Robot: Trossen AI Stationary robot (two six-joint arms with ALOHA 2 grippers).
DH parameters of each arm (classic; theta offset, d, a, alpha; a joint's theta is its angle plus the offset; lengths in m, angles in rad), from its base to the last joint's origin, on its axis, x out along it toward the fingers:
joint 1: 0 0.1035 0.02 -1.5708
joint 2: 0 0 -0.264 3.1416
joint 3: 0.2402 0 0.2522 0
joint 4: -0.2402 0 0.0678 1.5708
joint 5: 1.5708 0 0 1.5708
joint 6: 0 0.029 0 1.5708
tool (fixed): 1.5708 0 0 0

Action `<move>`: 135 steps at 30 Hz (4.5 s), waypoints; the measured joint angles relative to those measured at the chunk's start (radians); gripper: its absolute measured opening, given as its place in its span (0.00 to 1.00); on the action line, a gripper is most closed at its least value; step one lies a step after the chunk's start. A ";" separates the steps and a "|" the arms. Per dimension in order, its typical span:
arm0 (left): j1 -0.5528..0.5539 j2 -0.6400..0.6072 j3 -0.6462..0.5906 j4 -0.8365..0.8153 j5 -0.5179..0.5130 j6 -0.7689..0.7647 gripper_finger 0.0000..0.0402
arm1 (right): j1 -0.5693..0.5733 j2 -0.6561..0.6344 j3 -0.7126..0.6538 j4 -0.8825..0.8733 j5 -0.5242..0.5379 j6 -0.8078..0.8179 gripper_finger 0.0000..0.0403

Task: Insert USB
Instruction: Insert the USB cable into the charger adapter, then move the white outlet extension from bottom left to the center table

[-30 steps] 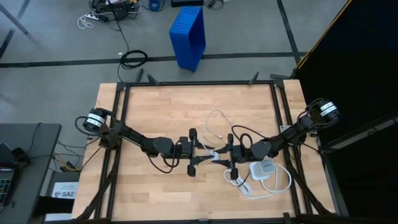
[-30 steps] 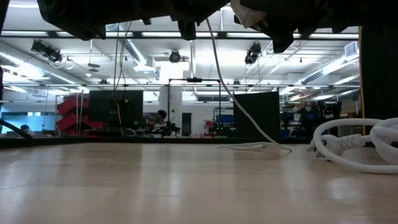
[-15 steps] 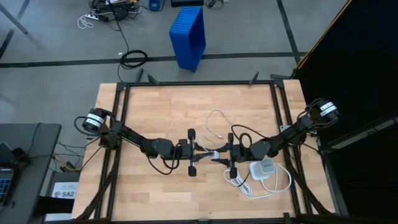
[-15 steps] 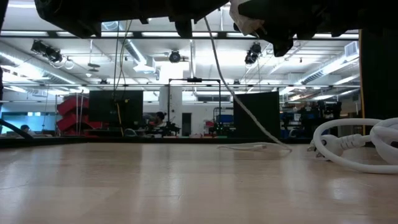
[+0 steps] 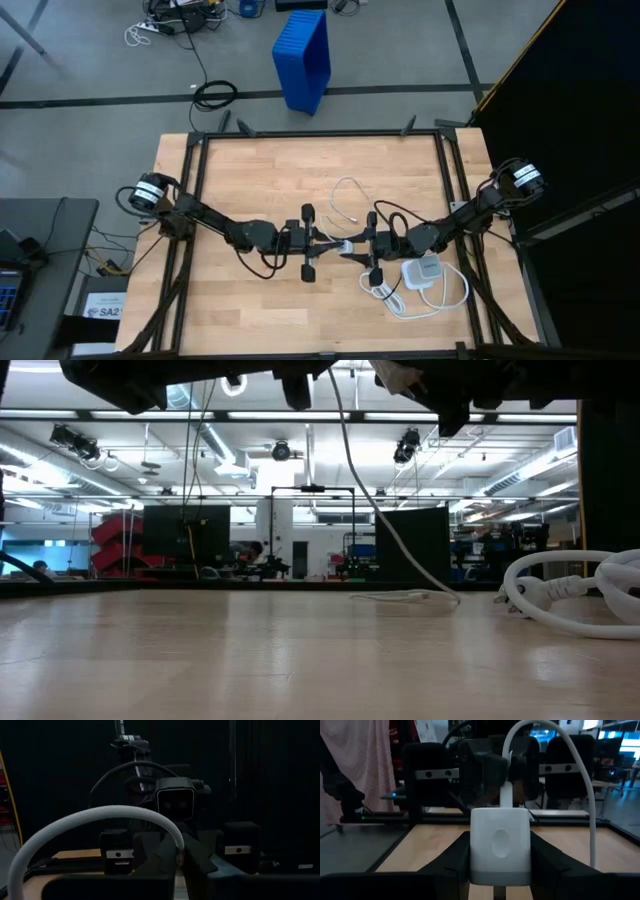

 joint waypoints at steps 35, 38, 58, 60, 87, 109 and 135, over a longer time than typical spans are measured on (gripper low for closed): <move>-0.002 -0.033 -0.028 -0.029 -0.043 0.023 0.23 | -0.042 -0.006 0.014 -0.033 -0.054 0.069 0.28; -0.014 -0.068 -0.053 -0.055 -0.079 0.023 0.33 | -0.034 -0.007 0.015 -0.033 -0.053 0.070 0.28; -0.086 -0.352 -0.300 -0.100 -0.186 -0.026 0.58 | -0.370 -0.052 0.307 -0.976 -0.083 0.174 0.28; -0.084 -0.354 -0.300 -0.100 -0.188 -0.029 0.58 | -0.439 -0.052 0.409 -1.203 -0.032 0.174 0.28; -0.084 -0.354 -0.299 -0.119 -0.207 -0.087 0.58 | -0.665 0.274 0.589 -1.641 -0.410 0.013 0.28; -0.084 -0.354 -0.297 -0.148 -0.207 -0.106 0.58 | -0.696 0.129 0.703 -1.767 -0.465 0.123 0.97; -0.084 -0.355 -0.297 -0.193 -0.207 -0.166 0.58 | 0.149 -0.256 0.703 -2.346 -0.297 0.759 0.87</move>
